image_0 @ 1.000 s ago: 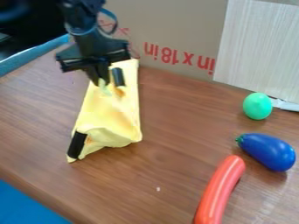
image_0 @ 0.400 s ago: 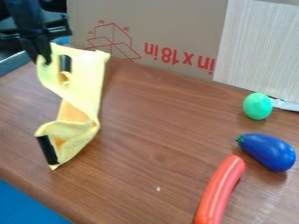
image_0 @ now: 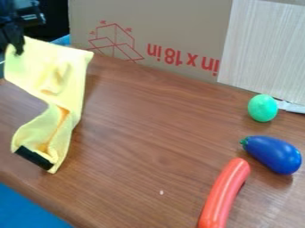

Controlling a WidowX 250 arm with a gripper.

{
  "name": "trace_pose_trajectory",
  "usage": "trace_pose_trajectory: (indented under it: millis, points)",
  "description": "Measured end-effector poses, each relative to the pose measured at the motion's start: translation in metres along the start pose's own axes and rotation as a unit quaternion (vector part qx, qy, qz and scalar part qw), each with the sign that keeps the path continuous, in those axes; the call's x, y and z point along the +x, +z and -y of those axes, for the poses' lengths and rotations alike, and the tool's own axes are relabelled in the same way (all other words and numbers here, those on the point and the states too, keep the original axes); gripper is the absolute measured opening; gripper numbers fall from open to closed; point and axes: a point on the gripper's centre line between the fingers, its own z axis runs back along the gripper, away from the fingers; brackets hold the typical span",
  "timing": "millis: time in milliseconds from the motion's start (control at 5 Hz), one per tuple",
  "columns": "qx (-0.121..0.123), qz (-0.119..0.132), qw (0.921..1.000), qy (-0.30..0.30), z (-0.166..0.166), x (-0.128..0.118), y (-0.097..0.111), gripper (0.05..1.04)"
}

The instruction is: Unfold the cloth from top right to bottom left

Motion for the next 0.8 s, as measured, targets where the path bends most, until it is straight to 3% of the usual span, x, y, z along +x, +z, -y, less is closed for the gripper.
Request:
trace_pose_trajectory:
  millis: [200,400,600,800]
  points:
    - [0.006,-0.011,0.9999,0.004,-0.013,0.010,0.006,0.063]
    - [0.020,-0.006,0.9997,0.012,-0.020,0.014,0.012,0.063]
    - [0.043,0.003,0.9988,0.022,-0.030,0.020,0.016,0.063]
    - [0.065,-0.005,0.9972,0.038,-0.042,0.023,0.015,0.063]
